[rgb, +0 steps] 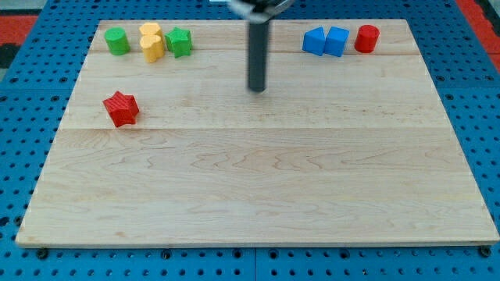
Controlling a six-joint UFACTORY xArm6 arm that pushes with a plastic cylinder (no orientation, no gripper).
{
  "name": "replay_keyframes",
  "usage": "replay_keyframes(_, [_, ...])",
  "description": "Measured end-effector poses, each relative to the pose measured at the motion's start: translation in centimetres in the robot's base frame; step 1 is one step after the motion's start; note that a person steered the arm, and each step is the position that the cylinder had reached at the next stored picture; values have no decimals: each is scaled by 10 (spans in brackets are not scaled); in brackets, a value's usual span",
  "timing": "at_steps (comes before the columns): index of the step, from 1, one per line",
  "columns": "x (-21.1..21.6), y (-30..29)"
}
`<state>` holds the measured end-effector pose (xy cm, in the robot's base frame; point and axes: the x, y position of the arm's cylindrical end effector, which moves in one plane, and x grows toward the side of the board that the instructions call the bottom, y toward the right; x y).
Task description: Move your arm to the center left
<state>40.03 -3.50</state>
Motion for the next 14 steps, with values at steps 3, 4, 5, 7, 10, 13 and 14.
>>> replay_keyframes(3, [13, -229])
replay_keyframes(4, [13, -229])
replay_keyframes(5, [13, -229])
replay_keyframes(7, [13, -229])
replay_keyframes(10, [13, -229])
replay_keyframes(13, [13, -229])
replay_keyframes(14, [13, -229])
